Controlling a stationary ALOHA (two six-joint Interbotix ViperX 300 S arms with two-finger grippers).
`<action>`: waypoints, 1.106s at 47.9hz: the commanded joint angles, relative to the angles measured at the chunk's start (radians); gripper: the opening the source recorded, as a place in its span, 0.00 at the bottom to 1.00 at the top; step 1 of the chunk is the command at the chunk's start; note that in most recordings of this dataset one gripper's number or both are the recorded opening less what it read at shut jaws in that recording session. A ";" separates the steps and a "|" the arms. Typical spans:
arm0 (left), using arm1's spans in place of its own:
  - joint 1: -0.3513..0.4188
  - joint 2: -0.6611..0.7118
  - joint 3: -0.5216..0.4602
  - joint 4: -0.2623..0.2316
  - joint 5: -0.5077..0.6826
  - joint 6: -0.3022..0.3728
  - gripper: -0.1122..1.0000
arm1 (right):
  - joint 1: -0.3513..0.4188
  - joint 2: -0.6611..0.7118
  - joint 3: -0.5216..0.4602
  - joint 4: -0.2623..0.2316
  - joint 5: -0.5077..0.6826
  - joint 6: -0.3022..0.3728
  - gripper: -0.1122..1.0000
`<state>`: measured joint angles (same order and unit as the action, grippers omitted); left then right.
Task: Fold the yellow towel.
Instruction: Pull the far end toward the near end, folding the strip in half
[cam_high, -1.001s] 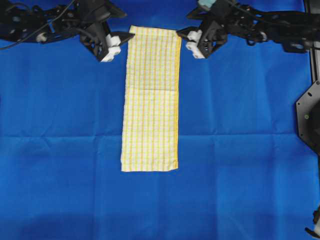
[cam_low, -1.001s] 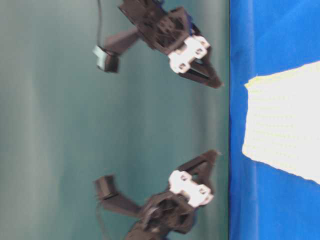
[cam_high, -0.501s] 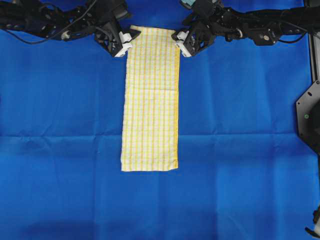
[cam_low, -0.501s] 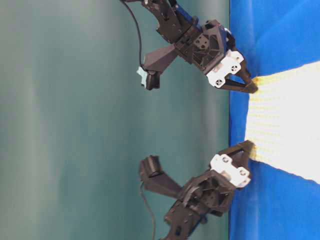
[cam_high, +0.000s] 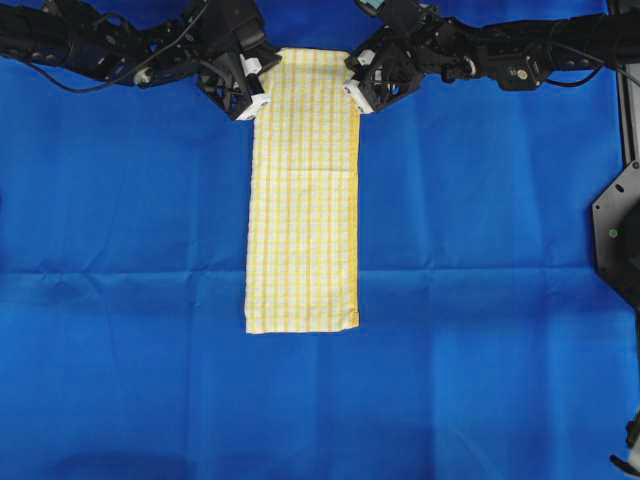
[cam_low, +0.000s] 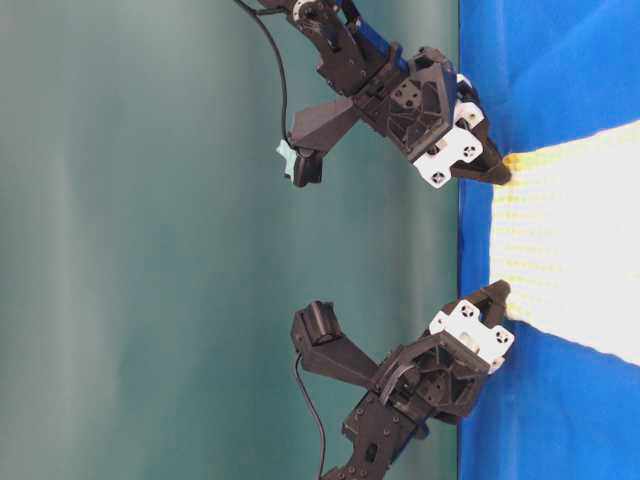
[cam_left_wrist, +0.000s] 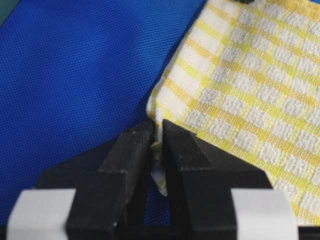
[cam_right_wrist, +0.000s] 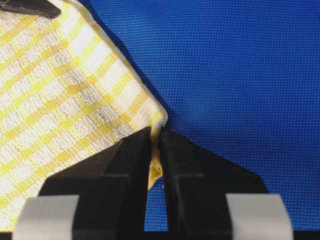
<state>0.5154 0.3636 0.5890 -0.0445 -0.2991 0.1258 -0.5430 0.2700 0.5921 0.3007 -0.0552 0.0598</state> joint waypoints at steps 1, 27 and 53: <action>0.005 -0.009 -0.002 0.000 0.005 0.003 0.14 | 0.003 -0.009 -0.017 0.002 -0.002 -0.003 0.16; 0.006 -0.120 -0.009 0.000 0.074 0.034 0.14 | 0.003 -0.107 -0.005 -0.003 -0.005 -0.009 0.16; -0.092 -0.213 0.064 0.000 0.101 0.009 0.14 | 0.087 -0.176 0.066 0.002 -0.028 -0.003 0.16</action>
<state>0.4587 0.2102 0.6427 -0.0445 -0.1979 0.1365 -0.4878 0.1457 0.6504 0.2991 -0.0675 0.0552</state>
